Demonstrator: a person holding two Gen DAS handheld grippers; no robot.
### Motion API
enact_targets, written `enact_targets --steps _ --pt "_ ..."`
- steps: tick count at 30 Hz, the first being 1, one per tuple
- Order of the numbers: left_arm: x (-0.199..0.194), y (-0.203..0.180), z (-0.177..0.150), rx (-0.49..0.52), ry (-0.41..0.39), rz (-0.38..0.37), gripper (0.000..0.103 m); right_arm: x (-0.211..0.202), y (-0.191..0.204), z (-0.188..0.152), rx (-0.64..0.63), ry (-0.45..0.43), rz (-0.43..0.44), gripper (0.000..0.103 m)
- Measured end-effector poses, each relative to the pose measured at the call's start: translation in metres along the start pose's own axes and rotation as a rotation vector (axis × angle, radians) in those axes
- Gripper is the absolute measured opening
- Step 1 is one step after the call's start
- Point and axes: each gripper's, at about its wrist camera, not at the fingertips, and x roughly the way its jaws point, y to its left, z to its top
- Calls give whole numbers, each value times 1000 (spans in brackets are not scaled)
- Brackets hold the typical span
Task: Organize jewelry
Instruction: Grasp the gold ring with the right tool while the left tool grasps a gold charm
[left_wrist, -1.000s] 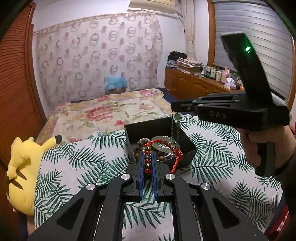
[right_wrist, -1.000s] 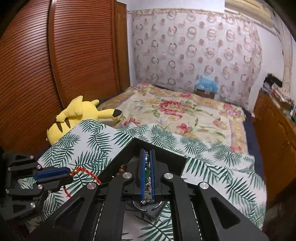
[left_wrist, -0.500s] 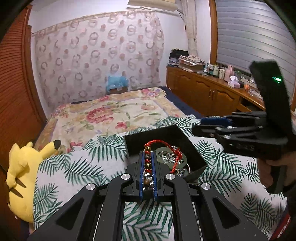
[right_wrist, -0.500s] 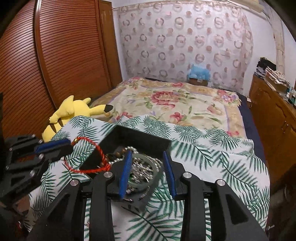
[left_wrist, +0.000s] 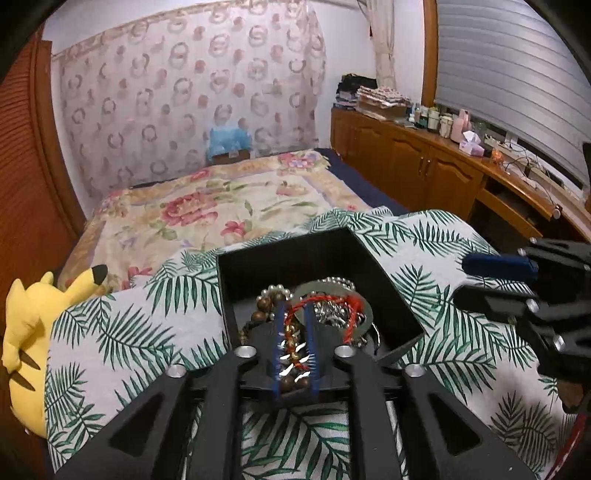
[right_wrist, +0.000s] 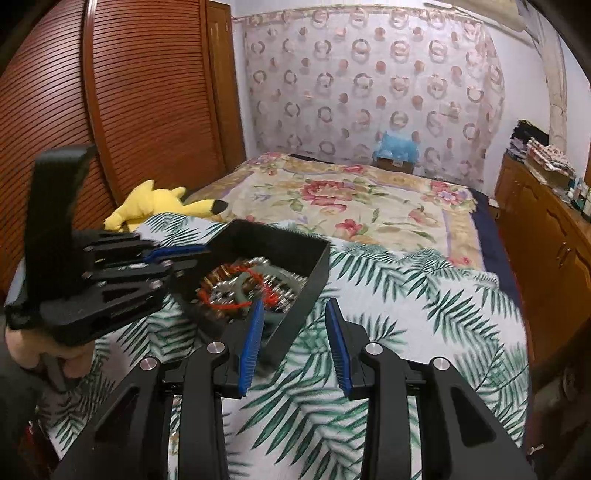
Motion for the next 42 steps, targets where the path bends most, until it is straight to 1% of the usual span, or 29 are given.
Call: enact_targets --steps 1,2,5,7,11,13,16,19,21,25,31,34,36,38,42 --pt "-1 1 -1 2 -3 2 32 -1 2 -5 2 3 9 37" --pt "-3 0 -3 4 -7 5 35 -2 4 -8 -1 5 11 37" --pt "-10 1 -9 6 -3 14 39 -6 9 -19 -8 13 24 37" --pt "-16 2 -16 -3 -5 18 52 -9 14 -28 -9 19 35 37" --pt "-25 3 -29 -8 14 6 56 -12 25 -46 -23 38 53 37" --pt "-32 2 -38 -4 13 1 64 -12 34 -54 -39 48 57 37" --pt "-41 -2 -50 8 11 -7 66 -11 49 -67 -69 75 76 37" --pt "-46 -2 -64 -2 22 -29 67 -8 60 -79 -96 104 89 37" --pt "-47 -3 -70 -7 27 -30 67 -5 69 -85 -118 123 99 37" --pt "-49 1 -85 -25 42 -32 67 1 84 -92 -153 153 117 37" --pt "-48 7 -101 -35 72 -37 67 10 100 -100 -215 192 105 37" --pt "-46 9 -106 -43 81 -37 67 13 104 -100 -218 196 106 37" --pt "-47 10 -107 -44 83 -39 67 14 107 -100 -231 201 97 25" --pt "-46 9 -109 -41 85 -43 67 15 109 -101 -257 196 76 22" --pt "-44 5 -111 -36 93 -53 67 13 107 -102 -261 190 73 22"
